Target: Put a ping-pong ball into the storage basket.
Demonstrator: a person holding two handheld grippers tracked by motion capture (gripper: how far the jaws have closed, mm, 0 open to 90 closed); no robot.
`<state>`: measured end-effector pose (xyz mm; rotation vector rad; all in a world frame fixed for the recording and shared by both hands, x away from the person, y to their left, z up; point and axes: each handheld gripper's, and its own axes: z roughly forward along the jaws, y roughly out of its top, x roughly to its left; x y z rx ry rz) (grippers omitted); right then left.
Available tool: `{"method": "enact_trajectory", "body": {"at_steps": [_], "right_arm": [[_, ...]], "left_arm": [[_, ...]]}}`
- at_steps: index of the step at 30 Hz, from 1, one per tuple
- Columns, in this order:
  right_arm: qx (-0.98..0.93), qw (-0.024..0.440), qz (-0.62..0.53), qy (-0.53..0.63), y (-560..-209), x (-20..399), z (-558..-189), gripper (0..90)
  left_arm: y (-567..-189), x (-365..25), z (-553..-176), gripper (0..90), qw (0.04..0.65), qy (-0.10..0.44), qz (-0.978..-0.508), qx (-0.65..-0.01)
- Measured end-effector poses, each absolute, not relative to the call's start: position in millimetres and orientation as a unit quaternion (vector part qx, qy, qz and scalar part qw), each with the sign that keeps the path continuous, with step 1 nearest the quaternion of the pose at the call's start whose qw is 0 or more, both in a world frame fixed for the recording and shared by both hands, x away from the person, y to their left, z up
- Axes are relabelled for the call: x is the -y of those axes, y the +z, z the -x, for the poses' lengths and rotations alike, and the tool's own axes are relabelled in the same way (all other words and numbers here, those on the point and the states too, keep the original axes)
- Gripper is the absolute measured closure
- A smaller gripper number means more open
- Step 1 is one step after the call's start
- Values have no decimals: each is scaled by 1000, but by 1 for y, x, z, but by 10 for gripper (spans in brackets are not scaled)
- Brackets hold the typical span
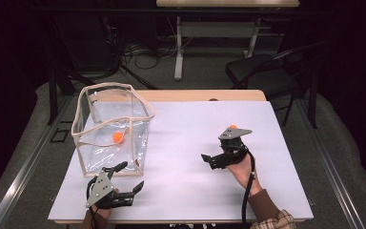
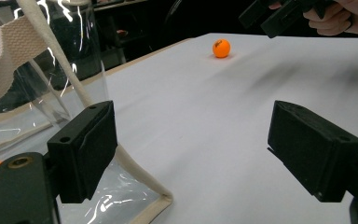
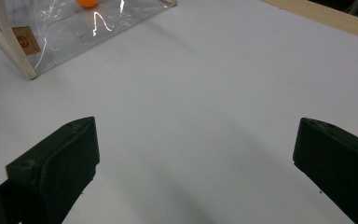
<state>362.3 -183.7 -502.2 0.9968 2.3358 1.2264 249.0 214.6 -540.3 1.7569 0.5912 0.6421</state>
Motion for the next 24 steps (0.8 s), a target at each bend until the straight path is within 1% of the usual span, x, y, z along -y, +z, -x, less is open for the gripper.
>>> {"method": "enact_trajectory", "body": {"at_steps": [5, 11, 24], "right_arm": [[-814, 157, -354, 434, -504, 188, -359, 0], [-818, 167, -356, 420, -511, 194, -358, 0], [-801, 183, -392, 413, -518, 221, -368, 0]], "left_arm": [[-540, -214, -249, 156, 556, 272, -745, -250], [-541, -214, -249, 156, 555, 271, -745, -252], [-541, -214, -249, 156, 555, 272, -745, -252]]}}
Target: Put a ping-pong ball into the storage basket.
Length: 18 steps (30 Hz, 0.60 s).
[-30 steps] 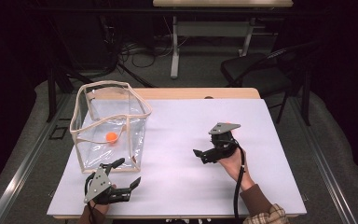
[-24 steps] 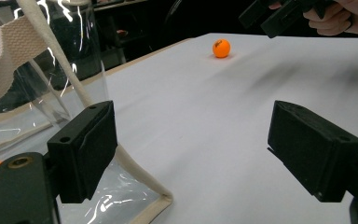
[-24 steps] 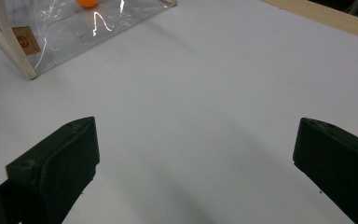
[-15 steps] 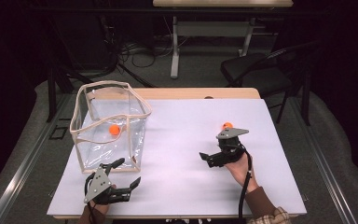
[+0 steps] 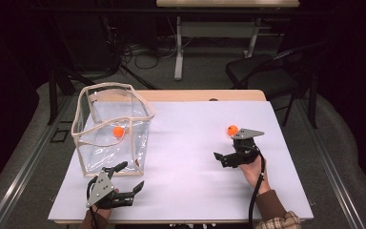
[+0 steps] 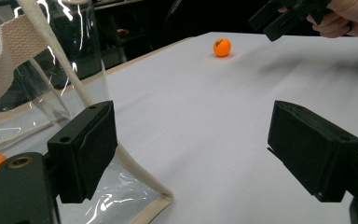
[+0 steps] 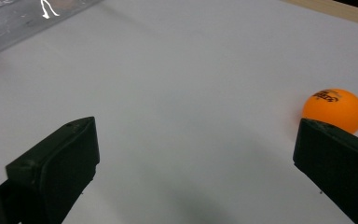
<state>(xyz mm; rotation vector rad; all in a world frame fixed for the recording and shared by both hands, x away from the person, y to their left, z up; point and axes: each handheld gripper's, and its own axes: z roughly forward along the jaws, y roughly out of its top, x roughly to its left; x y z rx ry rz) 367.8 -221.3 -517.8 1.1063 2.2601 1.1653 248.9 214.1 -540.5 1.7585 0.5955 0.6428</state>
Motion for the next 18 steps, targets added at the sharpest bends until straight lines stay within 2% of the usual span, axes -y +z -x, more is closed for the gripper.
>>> {"method": "enact_trajectory", "body": {"at_steps": [18], "right_arm": [[-793, 209, -413, 395, -515, 238, -378, 0]], "left_arm": [[-540, -215, -248, 156, 556, 273, -743, -254]]}}
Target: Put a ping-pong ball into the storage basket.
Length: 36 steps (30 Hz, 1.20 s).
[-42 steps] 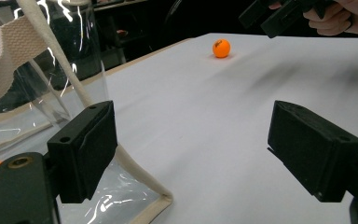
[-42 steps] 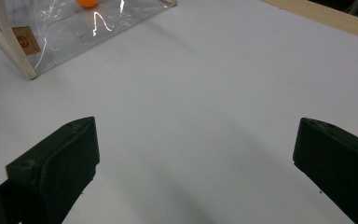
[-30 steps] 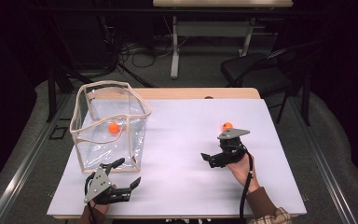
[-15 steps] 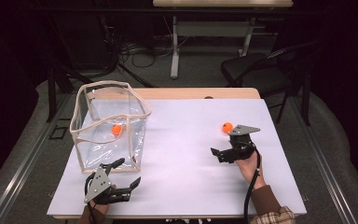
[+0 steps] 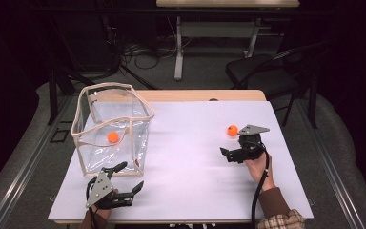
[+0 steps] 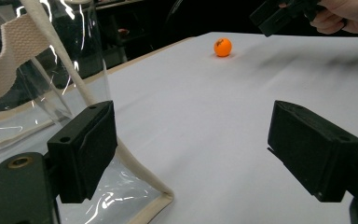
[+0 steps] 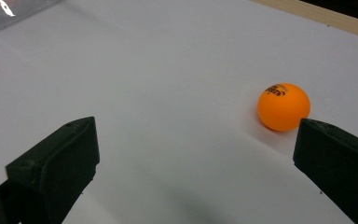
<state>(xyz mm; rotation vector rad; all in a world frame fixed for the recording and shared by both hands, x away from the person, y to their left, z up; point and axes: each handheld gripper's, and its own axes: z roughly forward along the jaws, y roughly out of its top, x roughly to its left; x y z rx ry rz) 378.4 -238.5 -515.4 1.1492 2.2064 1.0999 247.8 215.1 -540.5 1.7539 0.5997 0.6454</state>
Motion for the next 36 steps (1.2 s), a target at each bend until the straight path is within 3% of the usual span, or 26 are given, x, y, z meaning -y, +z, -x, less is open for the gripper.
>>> {"method": "enact_trajectory", "body": {"at_steps": [36], "right_arm": [[-773, 212, -469, 371, -522, 254, -432, 0]], "left_arm": [[-541, -214, -249, 156, 556, 273, -743, -255]]}}
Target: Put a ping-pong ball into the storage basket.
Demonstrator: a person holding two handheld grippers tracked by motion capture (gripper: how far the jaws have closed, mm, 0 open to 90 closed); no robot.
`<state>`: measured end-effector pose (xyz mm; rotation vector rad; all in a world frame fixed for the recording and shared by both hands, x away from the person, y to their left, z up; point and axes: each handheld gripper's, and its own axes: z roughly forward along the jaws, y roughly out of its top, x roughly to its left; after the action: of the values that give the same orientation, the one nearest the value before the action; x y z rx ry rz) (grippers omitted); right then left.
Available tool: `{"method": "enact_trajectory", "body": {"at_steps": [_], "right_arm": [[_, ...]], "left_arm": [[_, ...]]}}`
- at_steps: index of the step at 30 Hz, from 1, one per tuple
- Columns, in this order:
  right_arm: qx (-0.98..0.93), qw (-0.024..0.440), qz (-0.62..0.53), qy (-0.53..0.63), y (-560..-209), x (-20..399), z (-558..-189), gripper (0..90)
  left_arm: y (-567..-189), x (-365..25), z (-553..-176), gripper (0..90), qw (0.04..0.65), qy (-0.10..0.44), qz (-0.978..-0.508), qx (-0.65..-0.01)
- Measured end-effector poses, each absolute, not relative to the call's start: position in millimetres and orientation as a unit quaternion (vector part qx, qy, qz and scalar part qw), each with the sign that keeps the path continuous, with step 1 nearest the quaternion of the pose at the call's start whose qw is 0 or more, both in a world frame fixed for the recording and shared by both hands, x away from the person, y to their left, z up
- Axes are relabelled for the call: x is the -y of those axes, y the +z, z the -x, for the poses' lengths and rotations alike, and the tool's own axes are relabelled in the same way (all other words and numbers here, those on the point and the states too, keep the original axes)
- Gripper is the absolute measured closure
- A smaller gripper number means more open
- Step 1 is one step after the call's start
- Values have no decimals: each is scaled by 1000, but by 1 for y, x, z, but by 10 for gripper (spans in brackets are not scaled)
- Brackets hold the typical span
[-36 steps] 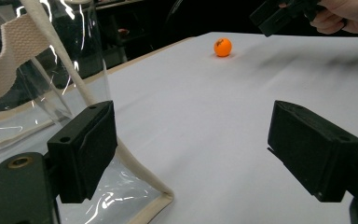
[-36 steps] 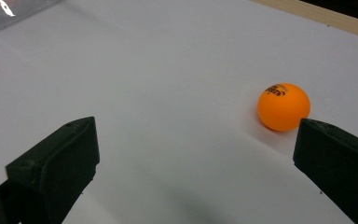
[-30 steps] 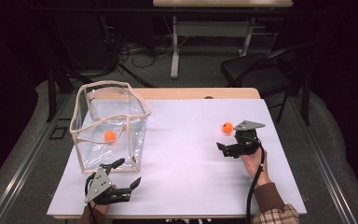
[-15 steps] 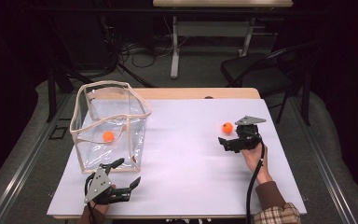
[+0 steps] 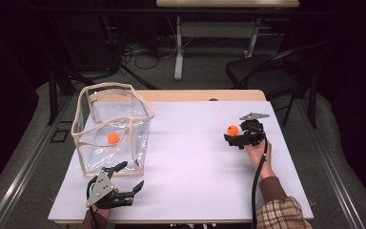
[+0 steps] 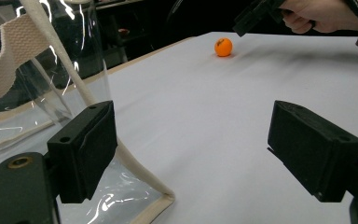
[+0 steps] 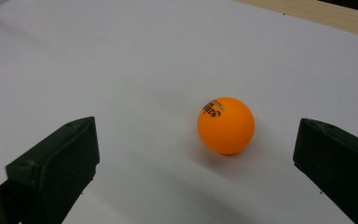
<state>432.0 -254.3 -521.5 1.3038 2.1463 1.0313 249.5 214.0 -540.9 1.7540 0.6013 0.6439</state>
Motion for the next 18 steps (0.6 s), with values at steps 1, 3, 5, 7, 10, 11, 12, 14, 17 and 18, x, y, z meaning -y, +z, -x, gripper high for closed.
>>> {"method": "enact_trajectory", "body": {"at_steps": [1, 3, 5, 7, 10, 11, 12, 14, 17, 18], "right_arm": [[-774, 213, -469, 368, -522, 254, -434, 0], [-774, 220, -469, 365, -522, 253, -437, 0], [-775, 215, -471, 363, -524, 252, -440, 0], [-773, 212, -473, 365, -525, 252, -443, 0], [-771, 213, -476, 365, -525, 252, -448, 0], [-772, 216, -474, 363, -525, 251, -449, 0], [-772, 215, -475, 362, -525, 251, -451, 0], [-772, 217, -476, 360, -524, 249, -453, 0], [-774, 219, -475, 356, -527, 247, -455, 0], [-774, 218, -476, 356, -528, 247, -456, 0]], "left_arm": [[-541, -214, -250, 155, 556, 273, -742, -255], [-541, -214, -250, 156, 555, 273, -743, -254], [-541, -214, -250, 156, 555, 273, -743, -254], [-541, -214, -250, 156, 555, 273, -743, -255], [-541, -214, -250, 156, 555, 273, -743, -254], [-541, -214, -250, 156, 555, 273, -743, -254], [-541, -214, -250, 156, 555, 273, -743, -254], [-541, -214, -250, 156, 556, 273, -743, -254], [-541, -214, -250, 156, 556, 272, -743, -254], [-541, -214, -250, 156, 556, 272, -743, -254]]}}
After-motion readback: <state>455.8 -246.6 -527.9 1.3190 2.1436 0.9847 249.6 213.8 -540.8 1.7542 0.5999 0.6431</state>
